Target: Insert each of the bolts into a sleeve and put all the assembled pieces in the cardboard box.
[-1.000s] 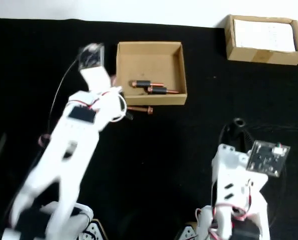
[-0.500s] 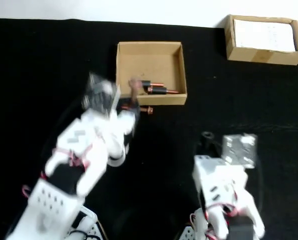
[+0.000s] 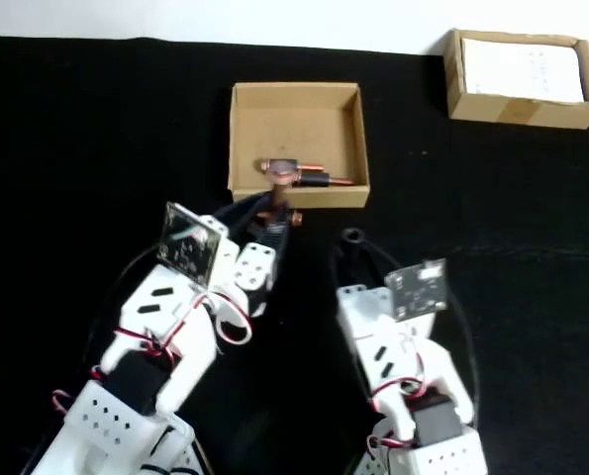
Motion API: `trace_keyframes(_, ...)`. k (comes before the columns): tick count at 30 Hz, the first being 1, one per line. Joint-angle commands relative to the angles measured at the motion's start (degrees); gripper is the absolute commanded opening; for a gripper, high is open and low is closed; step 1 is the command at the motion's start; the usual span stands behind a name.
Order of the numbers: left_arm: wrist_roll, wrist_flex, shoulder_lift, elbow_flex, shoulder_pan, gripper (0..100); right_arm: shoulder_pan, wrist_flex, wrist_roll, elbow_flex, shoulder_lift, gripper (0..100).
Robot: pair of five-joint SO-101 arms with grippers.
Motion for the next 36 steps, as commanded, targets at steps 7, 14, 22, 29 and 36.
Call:
trace_keyframes(7,1.41,-9.32,16.13,-9.45,2.77,1,-2.42,-12.26,-0.18,6.11,-0.57,0.7)
trace_keyframes(14,10.90,-9.14,26.77,-20.70,2.86,1,-2.42,-12.18,-0.18,6.11,-0.57,0.7)
trace_keyframes(22,10.73,-9.05,27.65,-23.52,5.14,1,-2.42,-12.18,-0.18,6.02,-0.57,0.7)
trace_keyframes(29,10.81,-8.26,27.82,-23.52,8.13,1,-2.15,-12.09,-0.18,5.58,-0.57,0.7)
trace_keyframes(36,10.64,-3.87,27.56,-23.43,7.69,1,-2.15,-12.00,-0.18,5.58,-0.57,0.7)
